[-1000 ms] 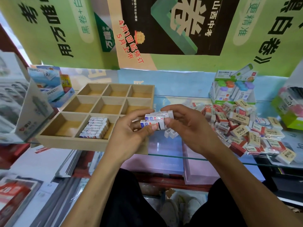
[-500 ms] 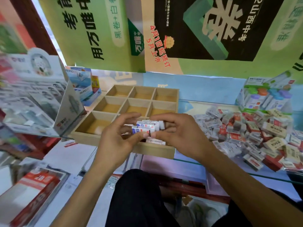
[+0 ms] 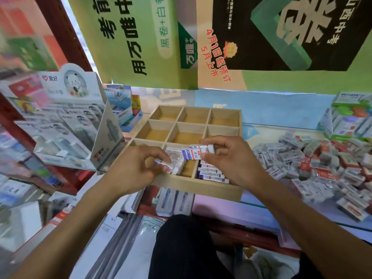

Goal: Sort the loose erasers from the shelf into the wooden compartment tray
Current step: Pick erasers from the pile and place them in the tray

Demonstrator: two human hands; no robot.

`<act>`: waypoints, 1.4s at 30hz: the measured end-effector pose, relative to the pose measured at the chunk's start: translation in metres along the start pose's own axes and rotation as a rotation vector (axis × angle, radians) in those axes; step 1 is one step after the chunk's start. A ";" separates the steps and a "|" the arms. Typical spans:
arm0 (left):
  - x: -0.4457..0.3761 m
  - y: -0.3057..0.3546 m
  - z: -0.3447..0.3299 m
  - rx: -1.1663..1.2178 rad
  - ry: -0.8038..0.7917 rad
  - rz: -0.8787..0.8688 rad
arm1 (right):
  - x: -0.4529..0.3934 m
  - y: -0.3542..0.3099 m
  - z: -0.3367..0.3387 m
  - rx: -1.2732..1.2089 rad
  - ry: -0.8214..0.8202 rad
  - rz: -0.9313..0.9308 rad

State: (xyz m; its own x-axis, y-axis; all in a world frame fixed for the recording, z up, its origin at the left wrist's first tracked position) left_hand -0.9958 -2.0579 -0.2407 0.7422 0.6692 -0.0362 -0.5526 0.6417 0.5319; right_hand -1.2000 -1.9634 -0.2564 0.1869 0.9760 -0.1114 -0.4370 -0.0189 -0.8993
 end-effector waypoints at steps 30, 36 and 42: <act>0.000 0.006 -0.006 0.113 -0.054 -0.042 | -0.001 -0.001 -0.010 -0.050 -0.077 -0.033; 0.001 0.015 -0.007 -0.122 -0.075 -0.160 | -0.001 -0.004 -0.015 -0.013 -0.083 -0.024; 0.009 0.003 0.002 0.071 0.082 -0.057 | -0.001 -0.007 -0.022 -0.036 -0.093 -0.016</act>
State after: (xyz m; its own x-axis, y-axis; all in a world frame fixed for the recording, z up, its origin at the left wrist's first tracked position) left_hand -0.9899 -2.0504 -0.2379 0.7367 0.6625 -0.1357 -0.4796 0.6533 0.5859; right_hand -1.1777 -1.9693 -0.2594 0.1103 0.9922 -0.0587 -0.4027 -0.0094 -0.9153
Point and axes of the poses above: each hand's wrist, its own x-axis away from the middle knuckle, its own z-axis out of the back of the hand, y = z × x, the point moved 4 cm from there along -x, towards the middle knuckle, and after that the axes turned 11 degrees about -y, right-handed, at the moved point
